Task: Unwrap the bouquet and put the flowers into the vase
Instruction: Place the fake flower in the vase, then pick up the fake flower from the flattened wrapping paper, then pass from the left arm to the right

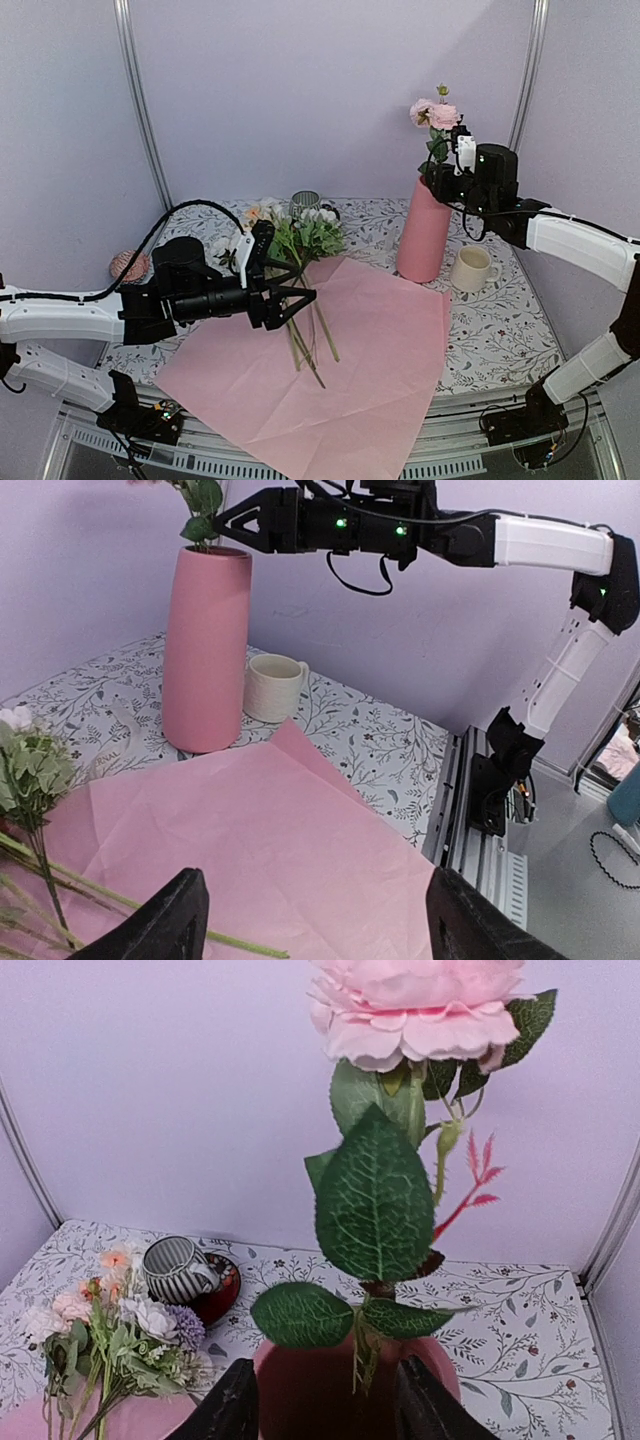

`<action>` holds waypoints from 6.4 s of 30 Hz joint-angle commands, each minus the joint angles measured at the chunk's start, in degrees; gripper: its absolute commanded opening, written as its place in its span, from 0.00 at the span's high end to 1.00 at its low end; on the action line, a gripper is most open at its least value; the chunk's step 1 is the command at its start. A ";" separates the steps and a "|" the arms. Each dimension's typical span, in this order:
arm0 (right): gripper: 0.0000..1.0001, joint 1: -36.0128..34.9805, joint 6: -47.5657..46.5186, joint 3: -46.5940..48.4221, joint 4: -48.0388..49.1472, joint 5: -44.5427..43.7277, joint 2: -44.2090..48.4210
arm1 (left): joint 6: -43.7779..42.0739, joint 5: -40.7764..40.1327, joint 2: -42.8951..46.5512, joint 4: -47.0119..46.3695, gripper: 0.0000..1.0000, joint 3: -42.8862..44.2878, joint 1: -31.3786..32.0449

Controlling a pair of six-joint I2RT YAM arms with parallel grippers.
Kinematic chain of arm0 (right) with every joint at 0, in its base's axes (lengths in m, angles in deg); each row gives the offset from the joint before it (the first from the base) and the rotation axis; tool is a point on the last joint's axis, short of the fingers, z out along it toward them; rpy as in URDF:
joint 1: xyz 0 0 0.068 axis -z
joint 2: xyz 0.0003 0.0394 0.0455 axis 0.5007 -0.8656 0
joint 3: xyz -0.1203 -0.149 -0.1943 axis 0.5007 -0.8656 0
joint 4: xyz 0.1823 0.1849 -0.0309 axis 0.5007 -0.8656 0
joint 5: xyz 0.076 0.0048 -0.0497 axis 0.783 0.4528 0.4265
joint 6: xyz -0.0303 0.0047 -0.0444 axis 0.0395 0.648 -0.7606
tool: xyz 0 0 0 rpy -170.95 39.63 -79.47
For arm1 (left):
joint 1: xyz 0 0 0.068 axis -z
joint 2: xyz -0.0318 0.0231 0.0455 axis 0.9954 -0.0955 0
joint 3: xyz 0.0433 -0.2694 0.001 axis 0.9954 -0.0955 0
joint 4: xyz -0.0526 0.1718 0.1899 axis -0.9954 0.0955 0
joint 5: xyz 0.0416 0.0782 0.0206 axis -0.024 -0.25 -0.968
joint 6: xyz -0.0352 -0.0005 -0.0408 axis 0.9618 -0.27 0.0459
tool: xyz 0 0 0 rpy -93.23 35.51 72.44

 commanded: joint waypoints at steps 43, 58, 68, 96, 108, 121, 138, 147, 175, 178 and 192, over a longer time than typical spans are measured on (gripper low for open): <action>0.29 -20.26 10.11 -6.49 -9.83 29.05 2.75 | 21.77 -4.53 -22.41 13.94 0.64 3.87 -16.88; 0.29 -20.37 11.40 -7.84 -6.12 29.77 -4.98 | 24.24 2.53 -35.00 15.22 0.69 11.65 -17.16; 0.29 -20.38 10.72 -8.21 -5.81 29.33 -5.24 | 25.04 -1.74 -35.58 18.99 0.64 13.43 -17.05; 0.29 -20.36 11.49 -10.73 -5.37 28.21 -2.83 | 31.80 -7.17 -31.74 12.94 0.91 8.46 -17.13; 0.29 -20.30 12.57 -10.31 -3.58 29.45 -3.58 | 27.26 -10.67 -11.30 13.14 0.94 1.77 -16.54; 0.29 -20.48 13.89 -9.51 -2.45 31.74 -3.78 | 25.18 -12.78 1.24 13.29 0.91 -3.78 -16.46; 0.29 -20.65 14.05 -8.88 -2.63 32.05 -5.07 | 28.75 -7.06 -12.66 2.50 0.92 -8.39 -16.44; 0.29 -20.79 14.79 -7.57 -1.99 33.46 -6.76 | 23.96 -6.72 -4.29 3.85 0.94 -8.94 -16.43; 0.32 -31.45 28.77 3.43 35.06 34.88 -17.43 | 17.20 8.19 20.08 -32.11 0.95 -24.90 -12.38; 0.35 -31.90 27.84 5.87 36.18 37.14 -18.46 | 16.64 8.50 20.86 -32.22 0.95 -25.05 -11.98; 0.45 -32.15 28.13 9.75 38.73 38.63 -19.79 | 14.72 10.16 21.26 -34.72 0.96 -26.64 -10.26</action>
